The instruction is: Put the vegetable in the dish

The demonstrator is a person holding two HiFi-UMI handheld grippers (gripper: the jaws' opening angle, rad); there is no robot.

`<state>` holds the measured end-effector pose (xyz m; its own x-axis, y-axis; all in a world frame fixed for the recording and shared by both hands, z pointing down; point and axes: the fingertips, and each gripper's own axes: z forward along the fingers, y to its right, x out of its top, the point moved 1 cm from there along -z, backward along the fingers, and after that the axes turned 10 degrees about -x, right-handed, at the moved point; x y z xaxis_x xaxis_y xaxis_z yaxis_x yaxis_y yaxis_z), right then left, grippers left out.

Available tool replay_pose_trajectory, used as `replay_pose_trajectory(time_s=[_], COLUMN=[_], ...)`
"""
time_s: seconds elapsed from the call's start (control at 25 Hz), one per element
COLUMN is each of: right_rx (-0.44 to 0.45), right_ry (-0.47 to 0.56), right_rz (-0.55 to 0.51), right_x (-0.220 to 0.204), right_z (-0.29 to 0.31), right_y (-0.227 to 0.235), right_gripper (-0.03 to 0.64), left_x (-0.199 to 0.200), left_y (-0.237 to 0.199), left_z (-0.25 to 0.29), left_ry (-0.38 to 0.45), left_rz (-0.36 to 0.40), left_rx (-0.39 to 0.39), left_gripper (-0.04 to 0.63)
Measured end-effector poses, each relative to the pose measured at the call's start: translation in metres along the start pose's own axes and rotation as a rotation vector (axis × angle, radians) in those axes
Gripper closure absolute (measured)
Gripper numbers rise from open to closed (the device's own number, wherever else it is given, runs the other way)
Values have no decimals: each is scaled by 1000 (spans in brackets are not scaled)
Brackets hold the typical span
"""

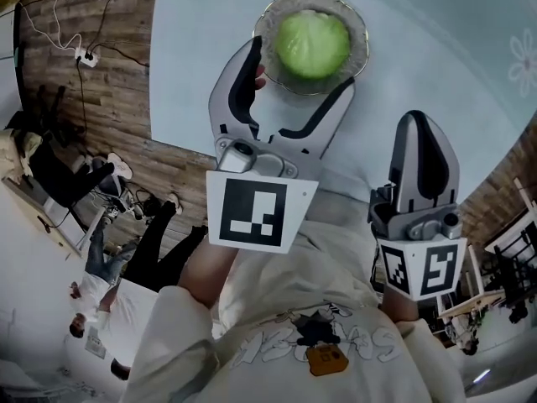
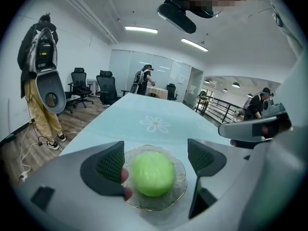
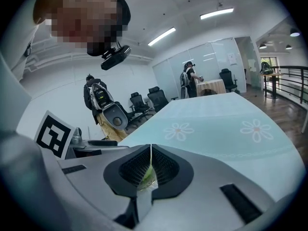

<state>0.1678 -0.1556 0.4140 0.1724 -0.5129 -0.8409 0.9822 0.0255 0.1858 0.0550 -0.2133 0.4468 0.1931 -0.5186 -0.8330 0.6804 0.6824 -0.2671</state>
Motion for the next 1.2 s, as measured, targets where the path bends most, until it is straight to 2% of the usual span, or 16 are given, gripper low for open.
replay_pose_trajectory(time_s=[0.08,0.28,0.48,1.0,1.2], right_rx=[5,23,26,45,52], right_ry=[18,45,82,166,194], right_rz=[-10,-30,-79,-146,-147], right_x=[3,15,30,60,69], right_z=[-6,-15,-31,-73,-93], right_y=[-4,-17,-36,-71,-80], right_gripper=[591,591,592,592,592], left_x=[3,16,13,36,47], left_y=[3,4,7,26,42], left_z=[-9,-34,-65,-130,-158], left_ry=[17,66,47,97,125], left_rz=[-2,-6,-34,-81,-70], left_rx=[5,42,51,66,65], left_gripper=[206,399,586,588,589])
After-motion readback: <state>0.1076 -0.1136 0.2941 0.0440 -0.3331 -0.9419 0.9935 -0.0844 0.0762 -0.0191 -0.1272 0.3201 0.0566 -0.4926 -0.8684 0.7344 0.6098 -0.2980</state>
